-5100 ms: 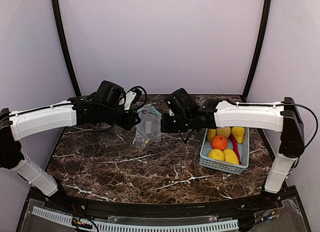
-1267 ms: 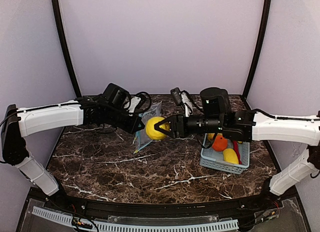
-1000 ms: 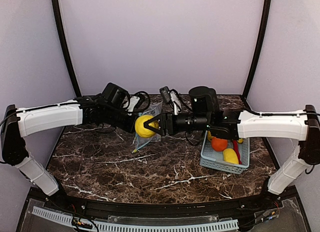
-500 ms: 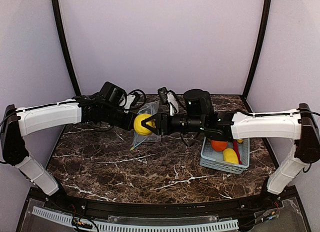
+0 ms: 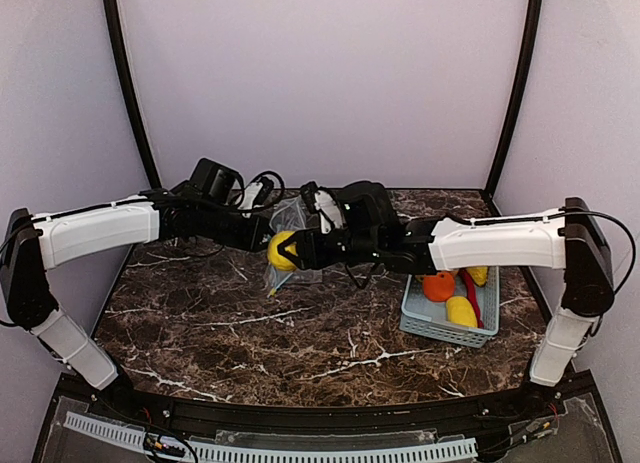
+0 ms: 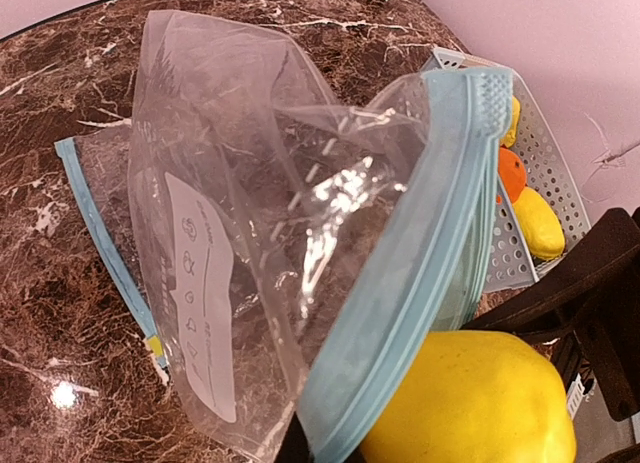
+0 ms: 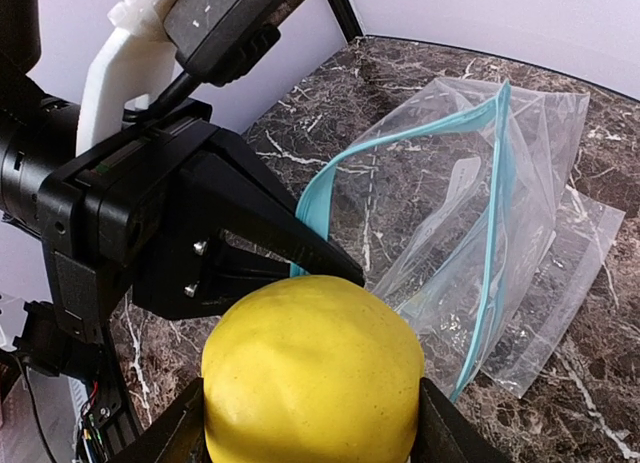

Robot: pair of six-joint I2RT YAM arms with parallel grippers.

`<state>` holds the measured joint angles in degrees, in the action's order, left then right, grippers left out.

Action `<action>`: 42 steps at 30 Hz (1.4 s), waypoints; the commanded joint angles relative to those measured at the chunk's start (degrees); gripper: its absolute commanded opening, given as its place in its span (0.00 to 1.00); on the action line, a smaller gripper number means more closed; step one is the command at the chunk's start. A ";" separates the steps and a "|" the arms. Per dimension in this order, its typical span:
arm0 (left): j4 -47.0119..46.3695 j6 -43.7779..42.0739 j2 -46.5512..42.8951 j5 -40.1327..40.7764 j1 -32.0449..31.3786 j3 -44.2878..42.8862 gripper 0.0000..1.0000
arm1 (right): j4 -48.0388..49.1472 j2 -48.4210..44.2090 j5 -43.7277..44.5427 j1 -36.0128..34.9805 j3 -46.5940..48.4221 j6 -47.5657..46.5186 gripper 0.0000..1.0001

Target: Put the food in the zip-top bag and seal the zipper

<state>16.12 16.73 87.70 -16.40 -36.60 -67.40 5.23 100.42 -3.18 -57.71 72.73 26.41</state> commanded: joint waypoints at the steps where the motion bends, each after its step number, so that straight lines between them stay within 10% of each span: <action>1: -0.63 0.70 -1.46 -3.78 -0.92 0.56 0.01 | -2.80 2.94 7.55 0.06 3.91 -0.42 0.53; 10: -0.57 1.00 -1.22 -5.21 -0.49 0.34 0.01 | -13.02 6.80 15.72 0.52 10.46 1.15 0.53; 24: -4.08 2.18 0.08 -13.99 -0.47 0.86 0.01 | -11.69 8.08 4.00 3.44 13.44 4.36 0.55; 42: -4.22 4.23 -0.41 -11.44 1.44 1.66 0.01 | -17.77 4.62 1.89 3.90 13.37 5.04 0.86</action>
<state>11.97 20.16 87.74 -29.26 -35.83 -66.61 -11.05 108.25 -1.08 -53.34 84.90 31.55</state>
